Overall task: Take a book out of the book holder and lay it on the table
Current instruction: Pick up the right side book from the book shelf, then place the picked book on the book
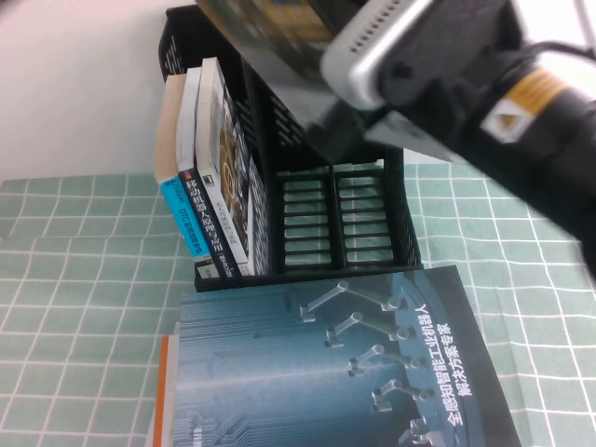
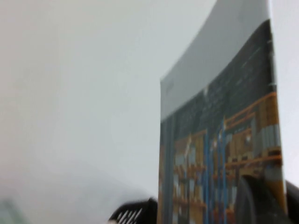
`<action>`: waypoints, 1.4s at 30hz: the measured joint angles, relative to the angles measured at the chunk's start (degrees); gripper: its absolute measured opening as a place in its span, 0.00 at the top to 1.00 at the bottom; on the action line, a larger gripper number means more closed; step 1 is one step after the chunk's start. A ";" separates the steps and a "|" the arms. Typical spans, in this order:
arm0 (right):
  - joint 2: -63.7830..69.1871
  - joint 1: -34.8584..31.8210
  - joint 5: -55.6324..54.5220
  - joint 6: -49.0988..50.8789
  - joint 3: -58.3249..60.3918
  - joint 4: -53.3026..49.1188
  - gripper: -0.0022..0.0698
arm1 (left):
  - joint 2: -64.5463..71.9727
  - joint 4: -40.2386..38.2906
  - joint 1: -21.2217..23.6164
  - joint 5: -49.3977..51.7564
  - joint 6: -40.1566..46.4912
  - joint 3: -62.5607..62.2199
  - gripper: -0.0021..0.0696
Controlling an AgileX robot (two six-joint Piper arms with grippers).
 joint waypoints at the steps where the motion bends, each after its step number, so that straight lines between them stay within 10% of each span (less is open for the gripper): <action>1: -2.06 0.00 4.50 -0.27 0.00 -1.35 0.95 | -1.85 0.10 0.00 0.64 0.13 0.00 0.97; 13: -12.53 0.00 46.21 -0.88 0.00 -13.52 0.95 | -10.46 -0.01 0.00 11.67 -0.93 2.26 0.97; 42: -1.95 14.15 50.70 -10.91 0.00 -13.00 0.95 | -9.88 -0.01 0.00 -1.82 -5.15 18.62 0.97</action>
